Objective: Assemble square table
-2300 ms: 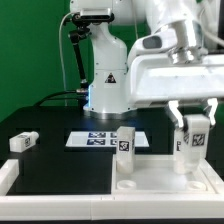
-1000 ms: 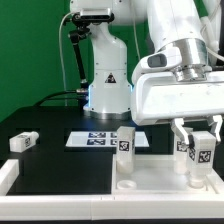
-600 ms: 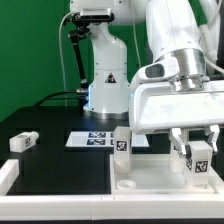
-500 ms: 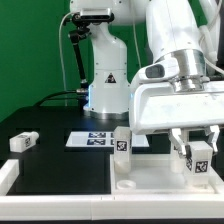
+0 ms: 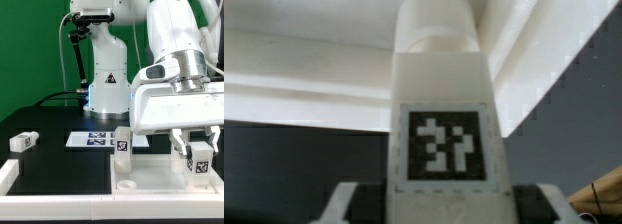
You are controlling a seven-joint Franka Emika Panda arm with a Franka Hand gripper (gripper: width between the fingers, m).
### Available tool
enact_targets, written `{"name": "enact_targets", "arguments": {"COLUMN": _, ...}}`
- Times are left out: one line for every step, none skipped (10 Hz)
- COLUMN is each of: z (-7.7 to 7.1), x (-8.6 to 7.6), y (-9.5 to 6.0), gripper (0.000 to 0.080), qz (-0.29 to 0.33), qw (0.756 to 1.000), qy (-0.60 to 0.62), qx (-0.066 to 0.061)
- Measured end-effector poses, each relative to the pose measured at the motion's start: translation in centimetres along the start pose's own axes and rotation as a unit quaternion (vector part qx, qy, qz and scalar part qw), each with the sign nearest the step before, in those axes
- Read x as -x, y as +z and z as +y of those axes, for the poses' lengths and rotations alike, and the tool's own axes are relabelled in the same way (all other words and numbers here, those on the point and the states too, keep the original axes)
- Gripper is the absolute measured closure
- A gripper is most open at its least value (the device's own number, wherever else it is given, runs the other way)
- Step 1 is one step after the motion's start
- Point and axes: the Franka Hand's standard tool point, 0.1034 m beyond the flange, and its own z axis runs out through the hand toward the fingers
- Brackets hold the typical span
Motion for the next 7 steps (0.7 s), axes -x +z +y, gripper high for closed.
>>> {"name": "enact_targets", "arguments": {"z": 0.00, "x": 0.04, "y": 0.01, "gripper": 0.0257, "qz": 0.000, "qw": 1.000, "qy": 0.000, "qx": 0.000}}
{"name": "enact_targets", "arguments": {"z": 0.00, "x": 0.09, "y": 0.03, "gripper": 0.0257, "qz": -0.001, "qw": 1.000, "qy": 0.000, "qx": 0.000}}
{"name": "enact_targets", "arguments": {"z": 0.00, "x": 0.10, "y": 0.03, "gripper": 0.0169, "qz": -0.001, "qw": 1.000, "qy": 0.000, "qx": 0.000}}
{"name": "enact_targets", "arguments": {"z": 0.00, "x": 0.13, "y": 0.04, "gripper": 0.0156, "qz": -0.001, "qw": 1.000, "qy": 0.000, "qx": 0.000}}
{"name": "enact_targets", "arguments": {"z": 0.01, "x": 0.14, "y": 0.05, "gripper": 0.0156, "qz": -0.001, "qw": 1.000, "qy": 0.000, "qx": 0.000}}
{"name": "enact_targets", "arguments": {"z": 0.01, "x": 0.16, "y": 0.05, "gripper": 0.0151, "qz": -0.001, "qw": 1.000, "qy": 0.000, "qx": 0.000}}
{"name": "enact_targets", "arguments": {"z": 0.01, "x": 0.17, "y": 0.06, "gripper": 0.0151, "qz": -0.001, "qw": 1.000, "qy": 0.000, "qx": 0.000}}
